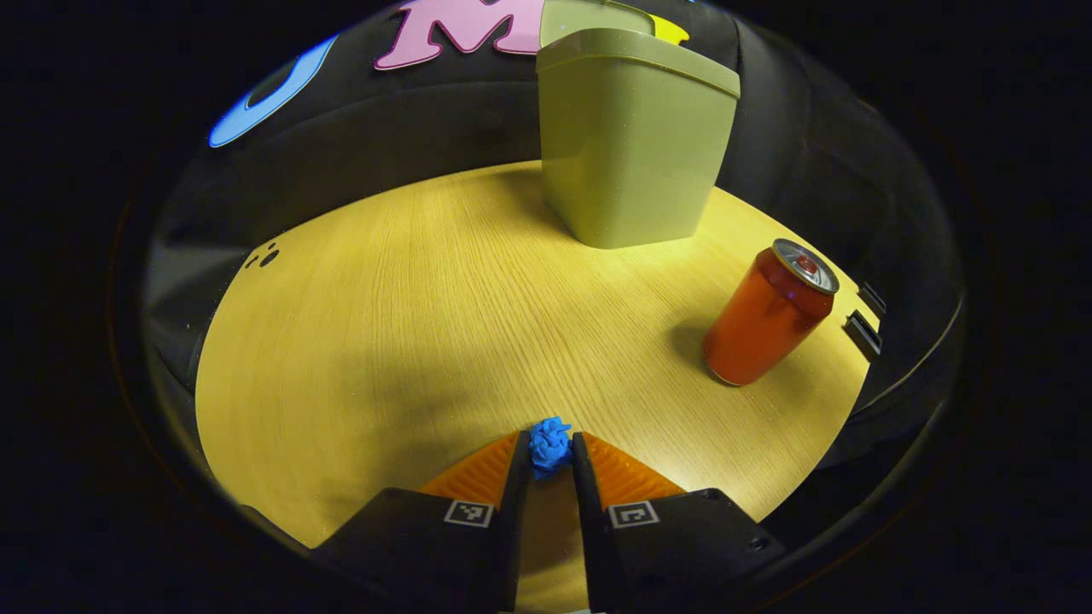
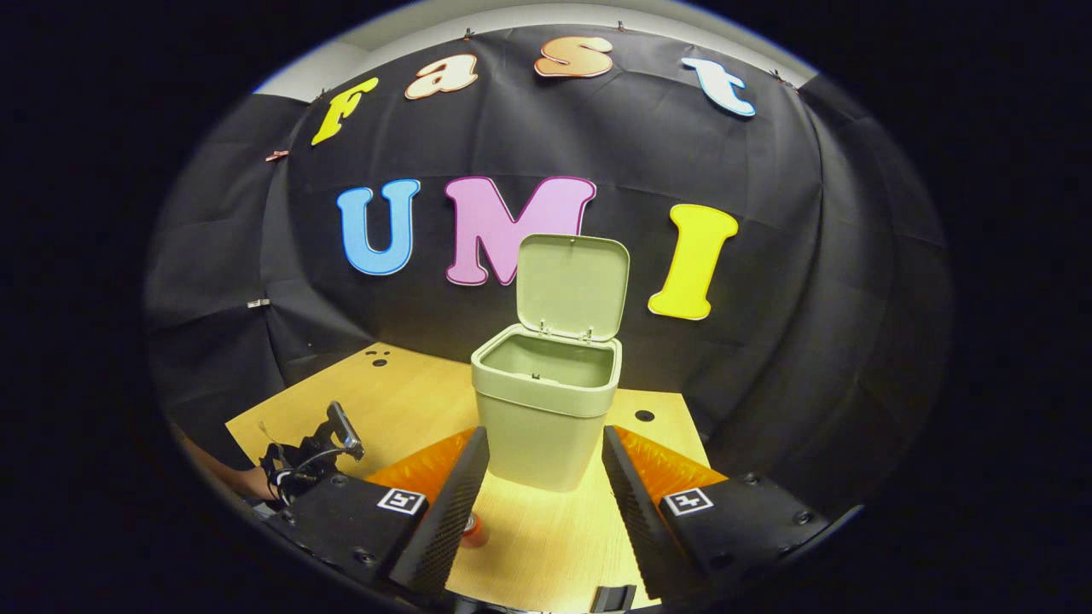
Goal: Press the lid of the desktop garbage bin to open it, pick up the crumpled paper on the desktop and throw it into the bin, then pick up the pop can on the desktop and drop it into the bin, and finally close the garbage bin lid.
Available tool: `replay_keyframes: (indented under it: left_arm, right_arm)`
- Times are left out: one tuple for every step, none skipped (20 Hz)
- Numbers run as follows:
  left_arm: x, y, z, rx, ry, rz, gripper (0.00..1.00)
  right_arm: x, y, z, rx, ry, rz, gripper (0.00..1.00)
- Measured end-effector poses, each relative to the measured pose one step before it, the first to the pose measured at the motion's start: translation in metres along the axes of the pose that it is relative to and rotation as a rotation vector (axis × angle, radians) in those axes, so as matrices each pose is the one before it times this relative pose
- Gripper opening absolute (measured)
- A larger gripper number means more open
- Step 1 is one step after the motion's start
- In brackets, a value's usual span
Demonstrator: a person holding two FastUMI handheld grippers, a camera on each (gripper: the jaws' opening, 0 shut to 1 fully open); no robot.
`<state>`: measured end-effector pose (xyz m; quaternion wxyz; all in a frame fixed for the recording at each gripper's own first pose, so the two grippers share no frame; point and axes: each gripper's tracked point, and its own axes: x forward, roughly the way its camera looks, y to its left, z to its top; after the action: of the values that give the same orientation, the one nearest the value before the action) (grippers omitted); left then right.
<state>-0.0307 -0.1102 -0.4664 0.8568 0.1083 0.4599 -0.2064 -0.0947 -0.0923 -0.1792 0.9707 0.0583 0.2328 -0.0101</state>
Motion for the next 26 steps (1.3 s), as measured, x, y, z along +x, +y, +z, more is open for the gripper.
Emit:
replay_keyframes:
  left_arm:
    - [-0.00371,-0.00058,0.00322,-0.00916,-0.00888,-0.00411,0.34]
    - [-0.00471,0.00117,0.00561,-0.00808,-0.01422,-0.00299,0.34]
    - [-0.00547,0.00035,0.00650,-0.00424,-0.02015,-0.00177,0.34]
    - [-0.00690,0.00123,0.01056,0.00108,-0.02329,0.00009,0.34]
    - [-0.00599,-0.00006,0.01066,0.00221,-0.02731,-0.00007,0.34]
    - [-0.00754,0.00100,0.01422,0.00294,-0.02952,-0.00079,0.31]
    - [-0.00863,0.00187,0.01487,0.00476,-0.03244,0.00256,0.34]
    - [-0.00704,0.00196,0.01706,0.00350,-0.03588,0.00204,0.34]
    - [-0.00584,0.00015,0.01719,0.00041,-0.03711,-0.00040,0.34]
    - [-0.00605,-0.00049,0.01987,-0.00172,-0.03888,-0.00312,0.34]
    - [-0.00473,-0.00154,0.01778,-0.00187,-0.03690,-0.00020,0.34]
    - [-0.00431,-0.00088,0.02032,-0.00286,-0.03837,-0.00431,0.38]
    - [-0.00459,-0.00072,0.01932,-0.00503,-0.04054,-0.00411,0.34]
    - [-0.00277,-0.00211,0.02141,-0.00398,-0.04183,-0.00575,0.34]
    - [-0.00313,-0.00246,0.01854,-0.00274,-0.03946,-0.00656,0.34]
    - [-0.00167,-0.00258,0.02107,0.00130,-0.03923,-0.00723,0.34]
    - [0.00188,-0.00309,0.01863,0.00318,-0.03354,-0.00578,0.34]
    - [0.00077,-0.00170,0.01781,0.00366,-0.03044,-0.00557,0.30]
    - [0.00178,-0.00284,0.01601,0.00323,-0.02952,-0.00473,0.34]
    - [0.00242,-0.00081,0.01789,0.00285,-0.03108,-0.00500,0.34]
    - [0.00440,-0.00259,0.01422,0.00103,-0.03023,-0.00896,0.34]
    - [0.00623,-0.00154,0.01500,0.00099,-0.02814,-0.00899,0.34]
    - [0.00757,-0.00242,0.01110,-0.00054,-0.01808,-0.01308,0.34]
    - [0.00867,-0.00228,0.00983,-0.00075,-0.01140,-0.01296,0.34]
    - [0.00846,-0.00205,0.00657,0.00455,-0.01073,-0.01045,0.34]
    - [0.01237,-0.00124,0.00790,0.01004,-0.01407,-0.01154,0.34]
  right_arm:
    - [0.00059,0.00312,-0.00209,0.00069,0.00469,0.00719,0.86]
    - [0.00071,0.00311,-0.00240,0.00208,0.00476,0.00698,0.86]
    - [0.00075,0.00255,-0.00232,0.00174,0.00366,0.00468,0.86]
    - [0.00057,0.00148,-0.00265,0.00117,0.00310,0.00328,0.86]
    - [0.00089,0.00206,-0.00213,0.00291,0.00415,0.00474,0.86]
    - [0.00141,0.00209,-0.00170,0.00346,0.00470,0.00508,0.86]
    - [0.00113,0.00194,-0.00231,0.00385,0.00493,0.00500,0.86]
    - [0.00129,0.00227,-0.00196,0.00344,0.00434,0.00484,0.86]
    - [0.00104,0.00208,-0.00095,0.00279,0.00179,0.00403,0.86]
    - [0.00139,0.00134,-0.00158,0.00193,0.00181,0.00500,0.86]
    - [0.00119,0.00172,-0.00119,0.00103,0.00228,0.00372,0.86]
    - [0.00141,0.00180,-0.00111,0.00024,0.00208,0.00392,0.86]
    - [0.00042,0.00177,-0.00042,-0.00105,0.00039,0.00288,0.86]
    - [0.00029,0.00181,-0.00107,0.00012,0.00059,0.00235,0.86]
    - [0.00068,0.00169,0.00007,0.00115,0.00008,0.00343,0.86]
    - [0.00086,0.00104,-0.00065,0.00043,0.00037,0.00115,0.86]
    - [-0.00037,0.00107,-0.00115,0.00046,0.00198,0.00296,0.86]
    - [0.00092,0.00146,-0.00163,0.00069,0.00239,0.00096,0.86]
    - [-0.00016,0.00128,-0.00093,0.00235,0.00386,0.00324,0.86]
    - [0.00038,0.00128,-0.00204,0.00195,0.00371,0.00295,0.86]
    - [-0.00017,0.00053,-0.00153,0.00065,0.00410,0.00173,0.86]
    - [-0.00054,0.00080,-0.00158,0.00034,0.00232,0.00182,0.86]
    - [-0.00010,0.00079,0.00030,-0.00035,-0.00034,0.00050,0.86]
    - [-0.00089,-0.00034,-0.00100,0.00014,0.00147,-0.00063,0.86]
    - [-0.00064,-0.00072,-0.00092,0.00280,0.00157,-0.00141,0.86]
    - [0.00018,0.00060,-0.00092,0.00351,0.00133,-0.00289,0.86]
